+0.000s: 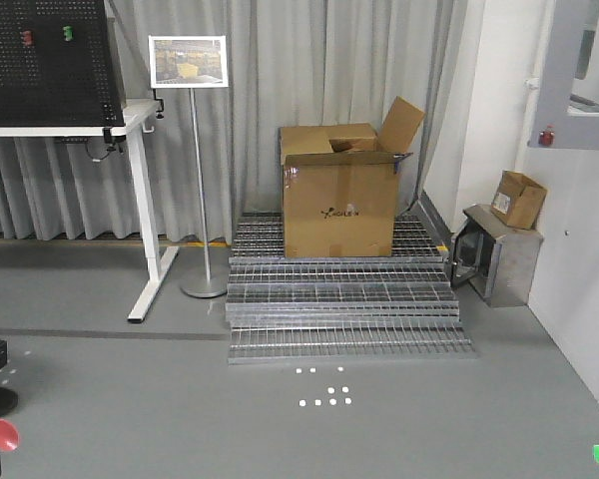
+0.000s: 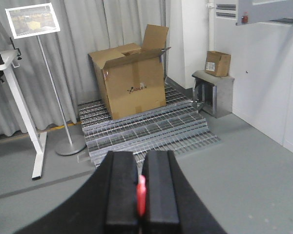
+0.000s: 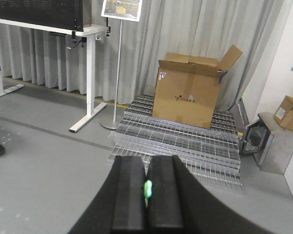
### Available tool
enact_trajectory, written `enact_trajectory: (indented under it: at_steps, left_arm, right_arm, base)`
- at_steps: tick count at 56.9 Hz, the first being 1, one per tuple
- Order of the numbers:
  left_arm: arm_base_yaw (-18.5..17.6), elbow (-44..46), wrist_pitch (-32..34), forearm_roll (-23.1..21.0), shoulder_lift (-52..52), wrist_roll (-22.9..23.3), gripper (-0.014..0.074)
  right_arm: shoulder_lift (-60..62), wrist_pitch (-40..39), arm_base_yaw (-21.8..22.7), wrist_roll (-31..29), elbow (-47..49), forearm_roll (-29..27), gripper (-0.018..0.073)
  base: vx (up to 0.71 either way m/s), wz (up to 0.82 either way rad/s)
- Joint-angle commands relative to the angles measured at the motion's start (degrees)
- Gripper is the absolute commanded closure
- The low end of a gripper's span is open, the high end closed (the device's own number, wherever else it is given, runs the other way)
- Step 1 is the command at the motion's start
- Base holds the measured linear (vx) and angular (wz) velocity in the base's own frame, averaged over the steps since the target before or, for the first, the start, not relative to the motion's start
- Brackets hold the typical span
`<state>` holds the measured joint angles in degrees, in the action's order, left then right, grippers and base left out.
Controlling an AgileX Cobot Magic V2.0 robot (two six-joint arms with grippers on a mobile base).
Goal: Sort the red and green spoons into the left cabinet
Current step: 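Drive the base away from the bench to the white cabinet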
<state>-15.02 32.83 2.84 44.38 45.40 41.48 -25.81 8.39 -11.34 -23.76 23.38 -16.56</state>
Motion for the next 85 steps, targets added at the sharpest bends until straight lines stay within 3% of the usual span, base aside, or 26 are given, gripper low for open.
enact_trajectory:
  at_steps: [1,47,85]
  left_arm:
    - [-0.38,1.75,3.39,-0.74,-0.24,0.24,0.0601]
    - [-0.38,1.75,3.38,-0.74,-0.34,0.24,0.0601]
    - [-0.38,1.75,3.36,-0.74,-0.34,0.24,0.0601]
  right_arm:
    - [-0.33,-4.71,0.12,-0.14,1.82,-0.26,0.0562]
    - [-0.33,-4.71,0.12,-0.14,1.82,-0.26,0.0562]
    - [-0.33,-4.71,0.12,-0.14,1.82,-0.26,0.0562]
  base:
    - [0.63,0.00]
    - [0.62,-0.07]
    - [0.49,-0.52]
